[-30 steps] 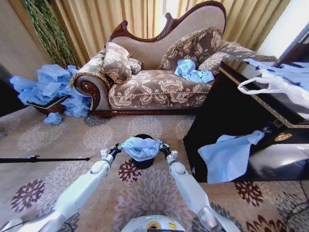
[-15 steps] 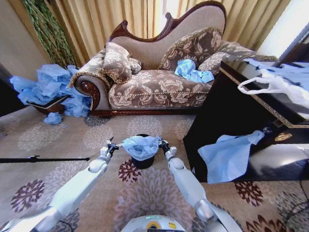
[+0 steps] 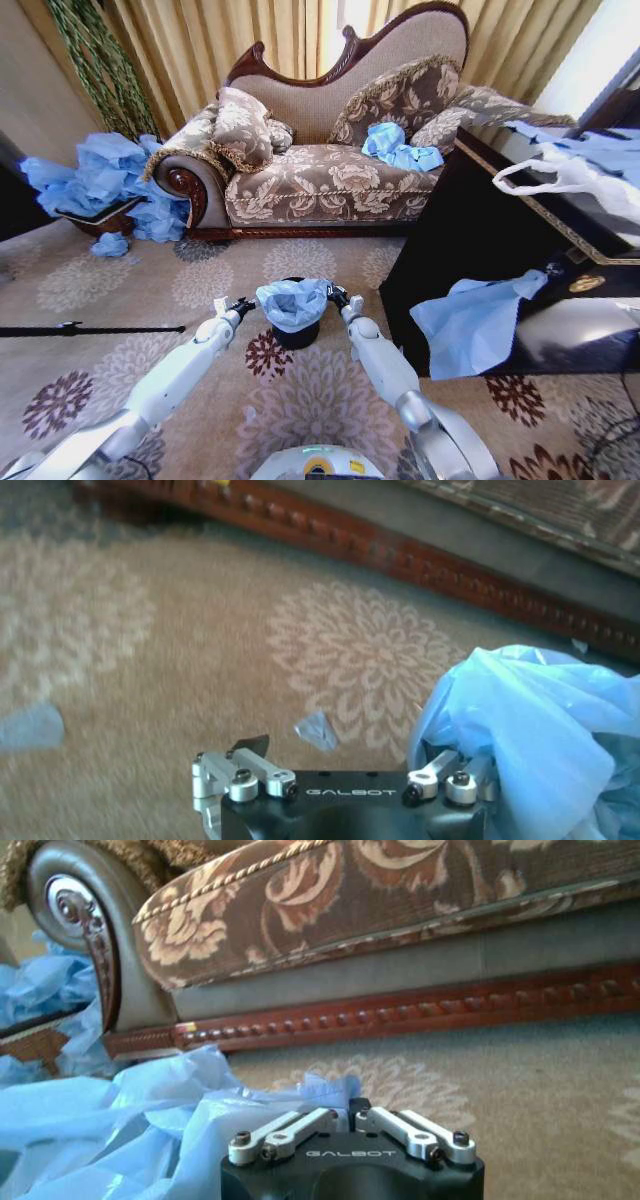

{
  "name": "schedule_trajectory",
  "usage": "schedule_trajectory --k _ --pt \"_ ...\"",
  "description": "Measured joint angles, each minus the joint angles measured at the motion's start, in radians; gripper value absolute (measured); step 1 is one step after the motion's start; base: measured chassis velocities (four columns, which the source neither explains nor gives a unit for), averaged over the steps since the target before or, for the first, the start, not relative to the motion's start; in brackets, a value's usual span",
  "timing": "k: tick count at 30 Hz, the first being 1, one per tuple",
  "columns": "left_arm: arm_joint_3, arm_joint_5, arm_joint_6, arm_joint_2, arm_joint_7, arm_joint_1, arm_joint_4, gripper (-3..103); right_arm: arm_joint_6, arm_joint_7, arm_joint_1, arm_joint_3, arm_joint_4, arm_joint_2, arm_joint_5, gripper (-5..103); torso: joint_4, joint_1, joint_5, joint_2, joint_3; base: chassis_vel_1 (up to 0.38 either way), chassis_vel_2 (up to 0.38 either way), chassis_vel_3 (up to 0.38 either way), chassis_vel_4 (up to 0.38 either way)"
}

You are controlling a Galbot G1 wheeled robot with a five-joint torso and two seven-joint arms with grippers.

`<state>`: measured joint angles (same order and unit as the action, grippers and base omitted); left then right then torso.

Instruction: Place a garbage bag over the trash bin.

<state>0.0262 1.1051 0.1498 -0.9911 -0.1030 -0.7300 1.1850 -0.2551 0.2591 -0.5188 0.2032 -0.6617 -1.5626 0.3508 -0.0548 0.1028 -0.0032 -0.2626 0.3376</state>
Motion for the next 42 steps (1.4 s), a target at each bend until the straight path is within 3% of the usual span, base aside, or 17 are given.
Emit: schedule_trajectory --k 6,16,23,25,33,34,37,41,42 --pt "-0.028 0.082 0.011 -0.049 -0.036 0.002 -0.006 96 0.005 0.026 0.046 0.018 0.028 0.001 0.039 0 -0.0007 0.0 -0.0001 0.0 0.0 0.0 0.0 0.0 0.0" --pt "-0.07 0.096 0.015 -0.091 -0.04 0.016 -0.032 96 0.042 0.078 0.067 -0.015 0.049 -0.002 -0.015 0 -0.0005 0.0 0.0 0.0 0.0 0.0 0.0 0.0 0.0" --pt "-0.09 0.095 0.014 -0.102 -0.046 0.01 -0.051 96 0.058 0.056 0.08 -0.028 0.072 -0.024 -0.033 0 -0.0009 0.0 -0.0003 0.0 0.0 0.0 0.0 0.0 0.0" --pt "-0.09 0.086 0.02 -0.102 -0.053 0.002 -0.059 96 0.075 0.039 0.089 -0.026 0.085 -0.034 -0.037 0 0.0004 0.0 0.0002 0.0 0.0 0.0 0.0 0.0 0.0" --pt "-0.074 -0.01 0.019 -0.039 -0.033 -0.033 -0.024 94 0.092 0.032 0.036 -0.025 0.025 0.002 -0.08 -2 -0.0009 0.0 0.0002 0.0 0.0 0.0 0.0 0.0 0.0" --pt "-0.064 -0.048 0.005 -0.011 -0.012 -0.039 -0.017 97 0.093 0.03 0.021 -0.019 0.015 0.013 -0.108 8 -0.0008 0.0 -0.0004 0.0 0.0 0.0 0.0 0.0 0.0" --pt "-0.056 -0.065 -0.001 0.011 -0.001 -0.043 -0.01 98 0.093 0.024 0.014 -0.012 0.017 0.017 -0.128 14 -0.0004 0.0 -0.0002 0.0 0.0 0.0 0.0 0.0 0.0" --pt "-0.041 -0.128 -0.019 0.035 0.018 -0.054 -0.001 99 0.08 0.009 0.007 0.0 0.035 0.012 -0.145 30 -0.0006 0.0 -0.0004 0.0 0.0 0.0 0.0 0.0 0.0" --pt "-0.028 -0.171 -0.046 0.056 0.036 -0.065 0.013 99 0.062 0.007 -0.004 0.003 0.029 0.012 -0.156 36 -0.0005 0.0 -0.0005 0.0 0.0 0.0 0.0 0.0 0.0"
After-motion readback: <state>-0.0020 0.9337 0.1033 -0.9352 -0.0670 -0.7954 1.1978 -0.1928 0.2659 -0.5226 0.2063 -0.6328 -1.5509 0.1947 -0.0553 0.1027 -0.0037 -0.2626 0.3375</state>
